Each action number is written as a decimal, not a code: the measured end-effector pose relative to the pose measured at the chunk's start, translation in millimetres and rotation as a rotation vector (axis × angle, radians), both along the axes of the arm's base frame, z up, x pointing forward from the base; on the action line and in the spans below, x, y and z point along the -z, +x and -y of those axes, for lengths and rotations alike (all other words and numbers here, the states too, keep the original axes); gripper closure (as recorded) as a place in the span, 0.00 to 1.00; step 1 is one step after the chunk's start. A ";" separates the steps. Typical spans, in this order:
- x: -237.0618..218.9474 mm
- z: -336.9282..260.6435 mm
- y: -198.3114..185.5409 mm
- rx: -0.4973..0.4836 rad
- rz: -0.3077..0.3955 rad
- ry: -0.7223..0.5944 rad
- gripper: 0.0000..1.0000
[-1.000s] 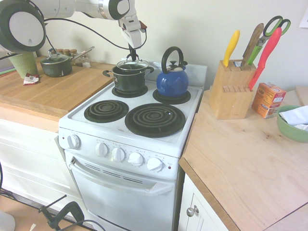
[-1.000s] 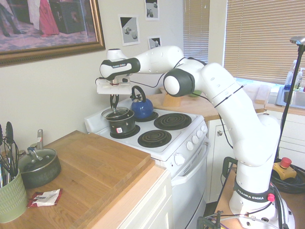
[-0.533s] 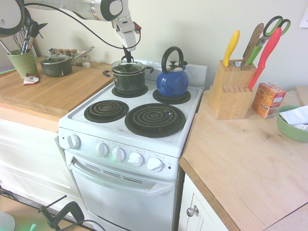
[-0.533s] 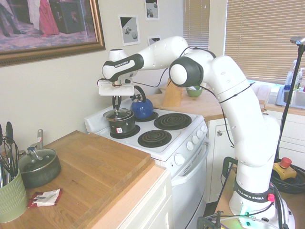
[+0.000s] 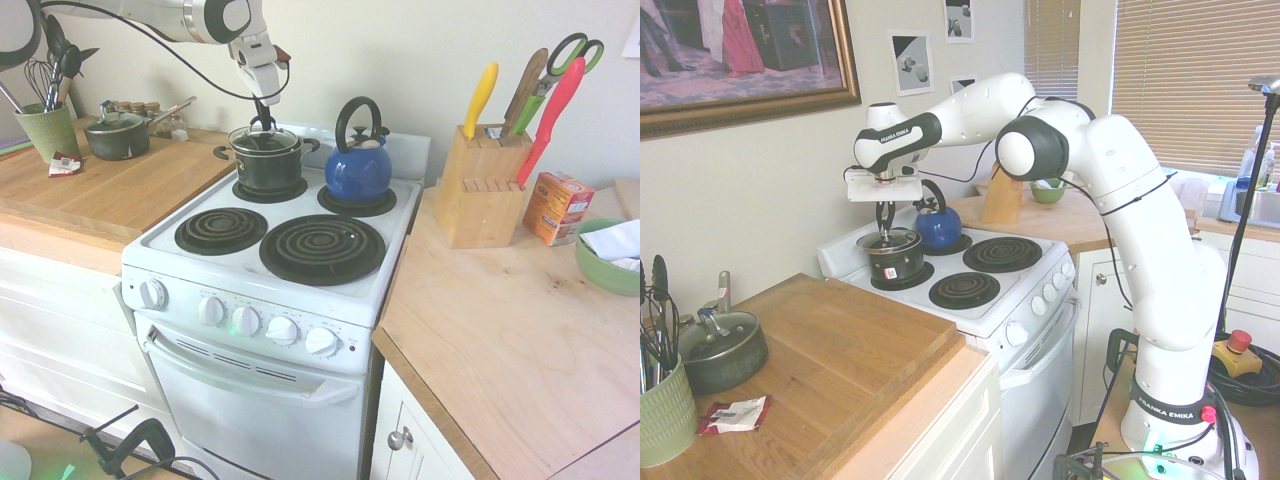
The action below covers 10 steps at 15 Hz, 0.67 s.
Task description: Cover the lid of the pot
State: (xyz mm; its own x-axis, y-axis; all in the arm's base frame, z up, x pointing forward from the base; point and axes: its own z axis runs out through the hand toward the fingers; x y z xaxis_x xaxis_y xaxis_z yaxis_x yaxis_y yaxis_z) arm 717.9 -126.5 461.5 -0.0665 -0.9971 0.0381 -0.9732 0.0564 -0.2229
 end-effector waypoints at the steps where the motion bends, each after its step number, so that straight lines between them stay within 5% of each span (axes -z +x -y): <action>1: -0.5 4.0 -4.0 0.006 0.000 -0.002 1.00; 10: 10.4 -13.5 -16.9 -0.050 0.025 -0.054 1.00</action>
